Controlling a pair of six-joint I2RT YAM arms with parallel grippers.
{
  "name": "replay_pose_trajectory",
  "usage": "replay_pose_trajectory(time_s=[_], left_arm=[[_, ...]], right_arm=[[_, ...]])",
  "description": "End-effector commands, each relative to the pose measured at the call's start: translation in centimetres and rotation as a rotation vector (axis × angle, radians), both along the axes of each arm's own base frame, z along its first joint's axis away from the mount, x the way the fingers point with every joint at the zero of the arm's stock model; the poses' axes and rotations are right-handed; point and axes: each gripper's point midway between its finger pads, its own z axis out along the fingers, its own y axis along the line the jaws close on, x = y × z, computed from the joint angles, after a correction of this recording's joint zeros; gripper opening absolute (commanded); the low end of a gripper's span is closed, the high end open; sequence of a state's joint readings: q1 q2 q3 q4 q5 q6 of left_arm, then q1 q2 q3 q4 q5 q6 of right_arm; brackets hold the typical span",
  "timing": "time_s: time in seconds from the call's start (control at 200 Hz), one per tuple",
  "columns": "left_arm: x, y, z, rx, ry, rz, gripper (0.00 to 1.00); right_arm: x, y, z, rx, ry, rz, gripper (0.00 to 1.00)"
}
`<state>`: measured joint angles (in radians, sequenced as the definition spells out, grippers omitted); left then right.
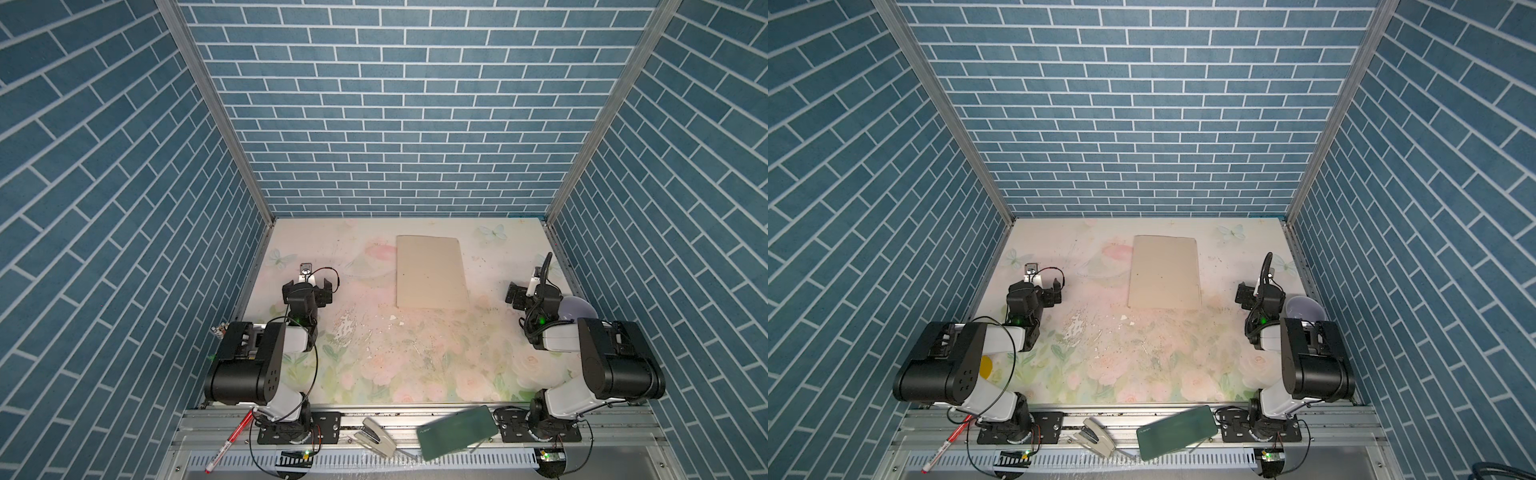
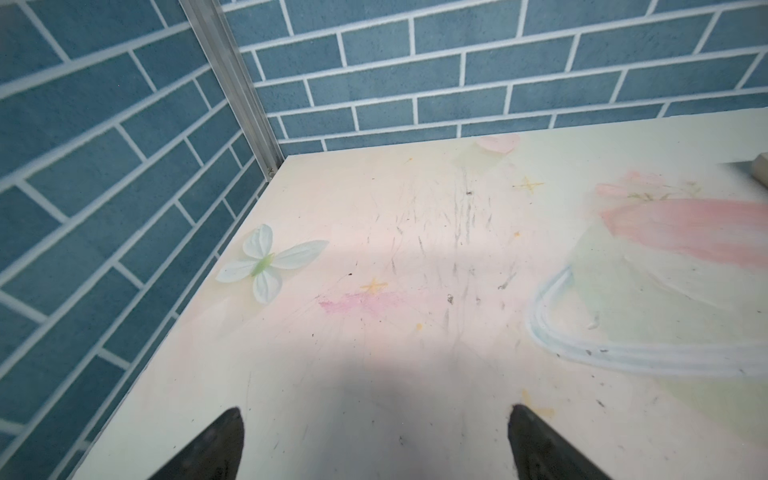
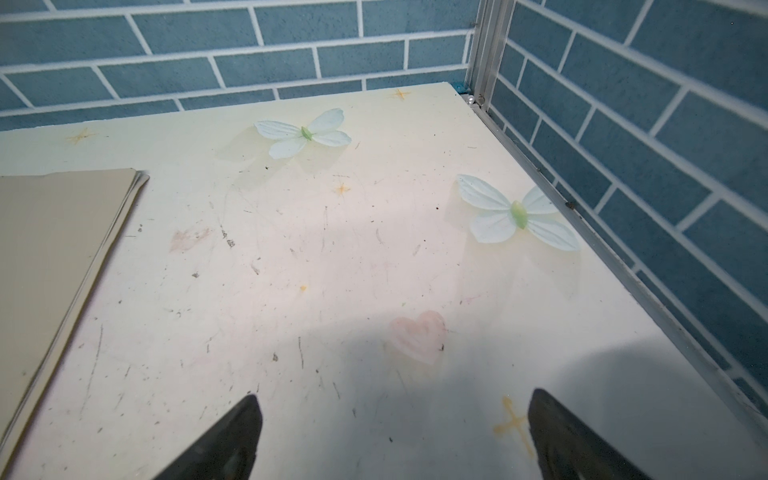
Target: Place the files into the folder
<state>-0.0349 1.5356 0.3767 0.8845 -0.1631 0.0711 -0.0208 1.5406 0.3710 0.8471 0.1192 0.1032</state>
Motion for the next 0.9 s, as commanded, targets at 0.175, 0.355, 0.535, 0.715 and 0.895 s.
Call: replay_pose_trajectory(time_s=[0.175, 0.355, 0.535, 0.715, 0.895], left_arm=[[0.20, -0.93, 0.16, -0.030, -0.002, -0.053, 1.00], [0.21, -0.92, 0.17, -0.030, -0.002, -0.053, 1.00], [0.22, -0.88, 0.20, -0.030, -0.003, -0.051, 1.00], [0.24, -0.87, 0.22, -0.030, -0.004, -0.051, 1.00], [0.23, -0.90, 0.22, -0.029, -0.004, -0.051, 1.00]], right_arm=[[0.74, -0.12, 1.37, -0.037, -0.045, 0.014, 0.99], [0.76, -0.14, 1.36, -0.037, -0.044, 0.013, 0.99], [0.73, -0.13, 1.29, -0.037, -0.043, 0.013, 0.99], [0.73, -0.14, 1.30, -0.037, -0.043, 0.013, 0.99], [0.72, -0.13, 1.27, -0.036, -0.042, 0.013, 0.99]])
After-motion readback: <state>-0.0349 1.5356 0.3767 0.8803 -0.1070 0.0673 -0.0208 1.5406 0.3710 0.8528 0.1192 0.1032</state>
